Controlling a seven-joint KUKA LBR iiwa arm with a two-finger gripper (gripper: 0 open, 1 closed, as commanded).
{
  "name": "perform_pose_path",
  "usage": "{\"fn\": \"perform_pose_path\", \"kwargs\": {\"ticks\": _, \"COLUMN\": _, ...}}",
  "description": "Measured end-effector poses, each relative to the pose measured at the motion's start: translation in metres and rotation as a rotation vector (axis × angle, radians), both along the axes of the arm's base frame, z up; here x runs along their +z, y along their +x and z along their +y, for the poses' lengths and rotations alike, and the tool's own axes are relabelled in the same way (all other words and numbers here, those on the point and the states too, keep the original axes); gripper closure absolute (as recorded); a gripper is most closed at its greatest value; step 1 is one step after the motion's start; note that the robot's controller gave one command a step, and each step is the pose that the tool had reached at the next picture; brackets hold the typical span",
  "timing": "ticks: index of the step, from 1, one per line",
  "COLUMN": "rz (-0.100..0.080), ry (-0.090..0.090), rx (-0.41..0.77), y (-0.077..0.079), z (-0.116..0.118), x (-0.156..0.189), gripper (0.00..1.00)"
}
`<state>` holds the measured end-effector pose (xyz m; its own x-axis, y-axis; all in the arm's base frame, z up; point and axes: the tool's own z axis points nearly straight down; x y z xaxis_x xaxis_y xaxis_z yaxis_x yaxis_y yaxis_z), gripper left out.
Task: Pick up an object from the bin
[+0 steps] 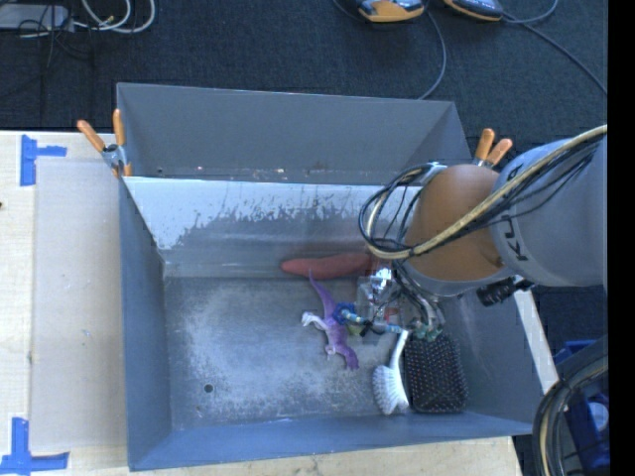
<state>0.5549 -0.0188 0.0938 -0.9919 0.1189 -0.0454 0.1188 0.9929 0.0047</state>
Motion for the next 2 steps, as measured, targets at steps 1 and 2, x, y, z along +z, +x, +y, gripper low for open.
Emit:
{"fn": "perform_pose_path", "kwargs": {"ticks": 1, "rz": -0.001, "ry": -0.001, "rx": 0.002, "y": 0.0001, "z": 0.0002, "x": -0.0001, "gripper": 1.0}}
{"fn": "perform_pose_path", "kwargs": {"ticks": 2, "rz": -0.001, "ry": -0.001, "rx": 0.003, "y": 0.0002, "z": 0.0003, "x": -0.0001, "gripper": 1.0}}
